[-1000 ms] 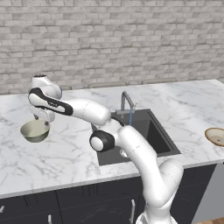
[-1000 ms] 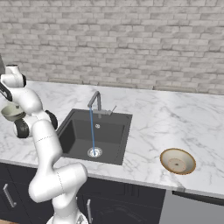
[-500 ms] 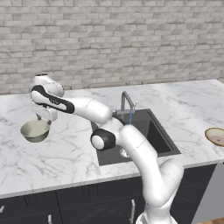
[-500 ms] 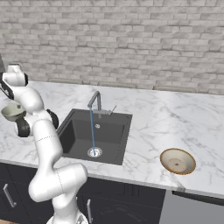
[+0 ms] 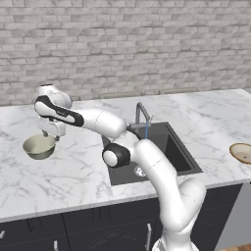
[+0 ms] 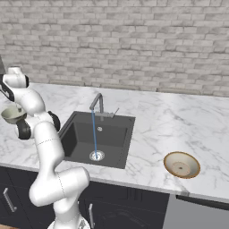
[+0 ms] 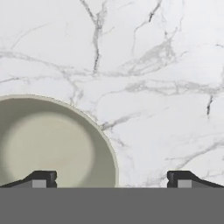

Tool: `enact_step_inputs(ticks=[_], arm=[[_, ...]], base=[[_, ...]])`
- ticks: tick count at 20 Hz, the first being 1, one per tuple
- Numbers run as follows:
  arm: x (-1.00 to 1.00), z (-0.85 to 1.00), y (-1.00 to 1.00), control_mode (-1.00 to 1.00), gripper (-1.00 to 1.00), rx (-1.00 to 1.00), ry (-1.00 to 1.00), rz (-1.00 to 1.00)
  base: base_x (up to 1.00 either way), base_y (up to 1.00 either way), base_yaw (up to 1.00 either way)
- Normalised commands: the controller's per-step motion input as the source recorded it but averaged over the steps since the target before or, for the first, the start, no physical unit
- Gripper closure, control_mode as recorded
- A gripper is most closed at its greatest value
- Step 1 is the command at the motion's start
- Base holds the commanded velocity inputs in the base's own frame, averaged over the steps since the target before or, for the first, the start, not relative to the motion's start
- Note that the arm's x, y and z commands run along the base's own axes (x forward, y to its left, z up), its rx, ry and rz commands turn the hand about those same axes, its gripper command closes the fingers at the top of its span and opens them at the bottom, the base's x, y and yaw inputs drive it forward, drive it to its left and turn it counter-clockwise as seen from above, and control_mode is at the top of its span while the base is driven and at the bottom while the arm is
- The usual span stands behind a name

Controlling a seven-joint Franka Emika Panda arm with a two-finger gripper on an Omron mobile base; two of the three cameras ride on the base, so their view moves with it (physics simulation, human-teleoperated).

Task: Rinse each bowl for a few seconds and place them down in the sink or on the counter.

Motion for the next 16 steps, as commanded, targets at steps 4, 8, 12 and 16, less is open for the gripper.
enact_step_inputs(ticks=[4, 8, 12, 16], arm=[[-0.22, -0.16, -0.08, -1.0, -1.0, 0.0, -0.01, 0.05], [-0.26, -0.13, -0.22, -1.0, -1.0, 0.0, -0.01, 0.06], [-0.23, -0.16, -0.18, -1.0, -1.0, 0.0, -0.01, 0.06], [-0.16, -0.22, -0.16, -1.0, -1.0, 0.01, -0.04, 0.06]], base=[[0.0, 0.0, 0.0], [0.0, 0.0, 0.0], [0.0, 0.0, 0.0], [0.0, 0.0, 0.0]])
